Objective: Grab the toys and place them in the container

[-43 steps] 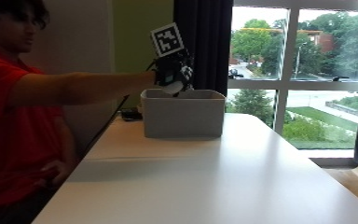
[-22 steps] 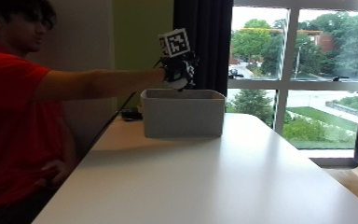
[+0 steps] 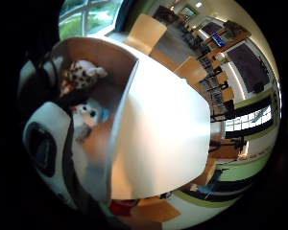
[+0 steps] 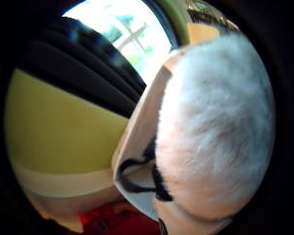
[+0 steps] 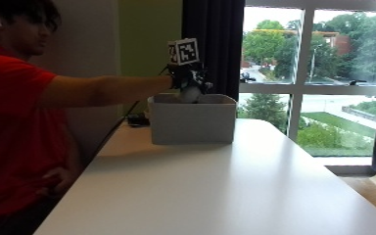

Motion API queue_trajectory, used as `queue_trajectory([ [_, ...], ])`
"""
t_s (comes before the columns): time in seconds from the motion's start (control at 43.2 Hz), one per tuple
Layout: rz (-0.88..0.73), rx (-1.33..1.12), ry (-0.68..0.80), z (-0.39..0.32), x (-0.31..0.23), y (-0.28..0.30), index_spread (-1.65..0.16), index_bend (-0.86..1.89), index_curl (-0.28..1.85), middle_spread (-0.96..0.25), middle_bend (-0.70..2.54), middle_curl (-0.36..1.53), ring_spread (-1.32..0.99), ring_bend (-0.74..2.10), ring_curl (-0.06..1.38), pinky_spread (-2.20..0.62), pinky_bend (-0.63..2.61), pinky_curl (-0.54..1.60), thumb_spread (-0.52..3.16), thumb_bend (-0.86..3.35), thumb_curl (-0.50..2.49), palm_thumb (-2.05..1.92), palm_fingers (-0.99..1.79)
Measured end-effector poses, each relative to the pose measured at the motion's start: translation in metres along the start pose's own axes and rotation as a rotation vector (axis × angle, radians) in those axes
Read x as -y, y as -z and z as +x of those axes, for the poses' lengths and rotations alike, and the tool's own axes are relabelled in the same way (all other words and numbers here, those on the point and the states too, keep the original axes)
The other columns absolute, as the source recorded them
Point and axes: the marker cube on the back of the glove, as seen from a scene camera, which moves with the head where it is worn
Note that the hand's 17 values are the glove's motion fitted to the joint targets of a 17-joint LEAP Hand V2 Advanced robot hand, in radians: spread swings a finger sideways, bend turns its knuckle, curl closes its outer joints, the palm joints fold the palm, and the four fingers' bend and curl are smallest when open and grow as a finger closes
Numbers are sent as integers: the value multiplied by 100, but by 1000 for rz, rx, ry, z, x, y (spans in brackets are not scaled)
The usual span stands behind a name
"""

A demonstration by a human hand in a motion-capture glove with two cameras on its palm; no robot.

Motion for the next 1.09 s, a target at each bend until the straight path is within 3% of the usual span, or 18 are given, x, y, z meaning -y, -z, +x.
queue_trajectory([
  [0.046, -17, 18, 6, 1, -2, -1, -38, 47, 112, -30, 91, 76, -37, 132, 54, -44, 98, 46, 50, -10, 116, 32, 80],
  [0.093, -31, 43, 14, 3, -4, -2, -37, 36, 108, -32, 88, 74, -37, 130, 54, -40, 99, 47, 62, -14, 109, 17, 68],
  [0.185, -45, 59, 20, 8, -8, -1, -38, 17, 99, -29, 67, 67, -32, 115, 50, -26, 104, 50, 80, -14, 94, -7, 10],
  [0.209, -45, 57, 19, 10, -9, 0, -38, 18, 98, -29, 67, 66, -32, 117, 51, -25, 106, 51, 83, -12, 91, -7, 17],
  [0.255, -44, 50, 18, 15, -12, 1, -40, 17, 92, -27, 60, 62, -29, 101, 45, -19, 103, 48, 88, -13, 85, -13, -2],
  [0.487, -15, 14, -4, 35, -25, 2, -43, 20, 80, -20, 47, 53, -23, 79, 32, -6, 97, 40, 101, -11, 60, -14, -2],
  [0.811, 13, 9, -49, 96, -77, -5, -44, 23, 71, -17, 39, 47, -22, 71, 28, 1, 87, 35, 107, -9, 41, -12, 4],
  [1.089, 2, 47, -183, 157, -126, -13, -44, 25, 67, -16, 35, 44, -23, 66, 26, 2, 79, 33, 108, -8, 32, -10, 8],
])
